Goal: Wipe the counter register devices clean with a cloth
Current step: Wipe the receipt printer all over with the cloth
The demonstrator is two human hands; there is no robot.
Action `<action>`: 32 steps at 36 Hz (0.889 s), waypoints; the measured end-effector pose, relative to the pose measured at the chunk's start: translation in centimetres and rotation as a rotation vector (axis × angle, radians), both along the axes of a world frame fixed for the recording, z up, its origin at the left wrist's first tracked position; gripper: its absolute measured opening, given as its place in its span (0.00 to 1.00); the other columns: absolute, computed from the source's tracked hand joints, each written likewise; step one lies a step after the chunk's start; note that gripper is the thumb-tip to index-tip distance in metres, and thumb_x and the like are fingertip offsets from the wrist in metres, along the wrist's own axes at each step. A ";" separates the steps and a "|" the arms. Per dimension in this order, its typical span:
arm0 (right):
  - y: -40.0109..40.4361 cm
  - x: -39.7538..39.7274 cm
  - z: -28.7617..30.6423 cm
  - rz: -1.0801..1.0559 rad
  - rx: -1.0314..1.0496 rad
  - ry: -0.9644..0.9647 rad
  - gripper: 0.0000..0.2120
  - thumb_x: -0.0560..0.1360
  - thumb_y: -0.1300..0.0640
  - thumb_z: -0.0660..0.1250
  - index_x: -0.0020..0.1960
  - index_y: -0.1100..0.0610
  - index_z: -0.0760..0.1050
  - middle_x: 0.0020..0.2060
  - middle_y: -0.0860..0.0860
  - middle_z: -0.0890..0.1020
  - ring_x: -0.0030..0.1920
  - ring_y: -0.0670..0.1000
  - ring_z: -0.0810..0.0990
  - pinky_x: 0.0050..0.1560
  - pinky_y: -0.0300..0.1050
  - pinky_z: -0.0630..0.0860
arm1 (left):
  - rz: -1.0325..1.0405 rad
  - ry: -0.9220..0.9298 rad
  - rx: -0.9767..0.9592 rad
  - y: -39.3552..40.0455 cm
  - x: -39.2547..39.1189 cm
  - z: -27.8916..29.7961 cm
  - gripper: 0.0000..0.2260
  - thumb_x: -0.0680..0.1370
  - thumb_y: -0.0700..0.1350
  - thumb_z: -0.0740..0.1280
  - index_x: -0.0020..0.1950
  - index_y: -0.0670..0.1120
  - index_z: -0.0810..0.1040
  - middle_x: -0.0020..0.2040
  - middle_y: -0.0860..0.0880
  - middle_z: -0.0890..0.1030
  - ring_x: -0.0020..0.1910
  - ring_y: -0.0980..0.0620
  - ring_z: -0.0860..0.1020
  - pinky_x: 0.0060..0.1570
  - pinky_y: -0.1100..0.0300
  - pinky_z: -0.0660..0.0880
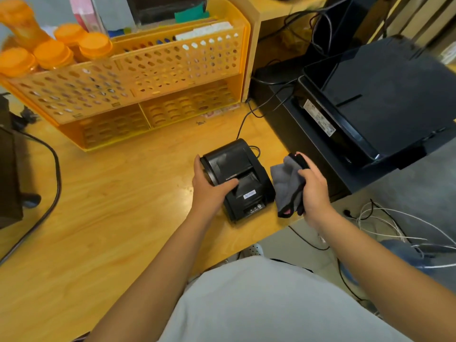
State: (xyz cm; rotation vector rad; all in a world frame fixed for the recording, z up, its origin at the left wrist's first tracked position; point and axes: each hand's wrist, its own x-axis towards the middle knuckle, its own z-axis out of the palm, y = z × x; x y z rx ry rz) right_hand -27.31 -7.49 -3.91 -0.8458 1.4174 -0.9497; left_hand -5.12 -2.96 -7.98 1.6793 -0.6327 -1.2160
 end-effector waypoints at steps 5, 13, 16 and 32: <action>-0.5 0.1 -1.3 0.028 0.187 -0.154 0.16 0.78 0.54 0.70 0.64 0.56 0.78 0.53 0.56 0.87 0.54 0.56 0.87 0.52 0.52 0.82 | -0.007 0.049 0.024 0.2 -0.3 0.6 0.52 0.71 0.41 0.78 0.79 0.72 0.48 0.76 0.49 0.70 0.68 0.42 0.77 0.61 0.39 0.80; -1.4 -0.6 -1.5 0.025 0.246 -0.144 0.05 0.82 0.57 0.66 0.57 0.49 0.76 0.59 0.55 0.83 0.59 0.56 0.83 0.59 0.54 0.79 | 0.087 0.134 0.060 0.2 -0.3 1.4 0.50 0.72 0.31 0.74 0.81 0.67 0.54 0.64 0.52 0.78 0.58 0.48 0.82 0.41 0.52 0.85; -2.0 -1.0 -0.5 0.050 0.223 -0.140 0.07 0.83 0.56 0.64 0.59 0.47 0.76 0.60 0.54 0.82 0.62 0.57 0.80 0.64 0.56 0.77 | 0.099 0.202 0.080 0.3 0.5 1.9 0.47 0.72 0.30 0.71 0.80 0.66 0.59 0.61 0.50 0.81 0.55 0.45 0.83 0.34 0.54 0.82; -0.9 1.6 3.5 0.313 0.306 -0.534 0.16 0.84 0.53 0.59 0.56 0.49 0.86 0.59 0.54 0.86 0.60 0.55 0.85 0.62 0.53 0.81 | 0.148 0.526 -0.113 0.5 -0.6 5.1 0.32 0.75 0.55 0.69 0.78 0.46 0.69 0.69 0.41 0.80 0.67 0.39 0.79 0.53 0.45 0.82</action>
